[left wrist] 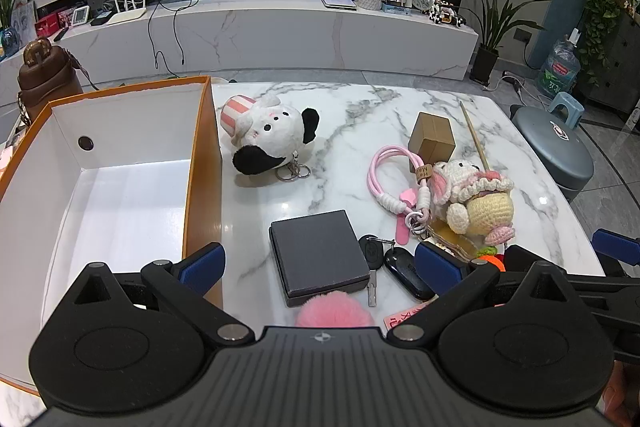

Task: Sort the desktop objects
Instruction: 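Move the left tool toward the pink pompom while the right tool approaches the pink-green pompom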

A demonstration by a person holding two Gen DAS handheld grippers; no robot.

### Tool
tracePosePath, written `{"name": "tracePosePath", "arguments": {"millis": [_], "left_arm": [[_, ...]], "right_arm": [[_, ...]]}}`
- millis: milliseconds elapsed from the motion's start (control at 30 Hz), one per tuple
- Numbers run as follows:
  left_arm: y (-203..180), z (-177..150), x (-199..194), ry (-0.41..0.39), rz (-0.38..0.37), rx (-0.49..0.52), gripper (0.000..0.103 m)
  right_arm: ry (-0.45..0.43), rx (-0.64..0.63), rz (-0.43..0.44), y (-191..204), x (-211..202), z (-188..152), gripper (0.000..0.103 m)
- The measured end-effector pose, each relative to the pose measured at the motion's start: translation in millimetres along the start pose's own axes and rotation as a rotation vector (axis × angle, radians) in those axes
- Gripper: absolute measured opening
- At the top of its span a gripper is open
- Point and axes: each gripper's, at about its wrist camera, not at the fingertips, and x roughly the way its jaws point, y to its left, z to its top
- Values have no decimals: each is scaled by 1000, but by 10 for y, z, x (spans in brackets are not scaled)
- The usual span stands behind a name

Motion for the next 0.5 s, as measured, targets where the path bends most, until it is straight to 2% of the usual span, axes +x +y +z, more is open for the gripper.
{"name": "tracePosePath", "arguments": {"millis": [367, 500], "left_arm": [[32, -41, 14, 22, -20, -15, 103], [23, -44, 34, 27, -17, -9, 103]], "right_arm": [[15, -31, 34, -47, 67, -68, 102], [19, -77, 79, -30, 109, -103, 102]]}}
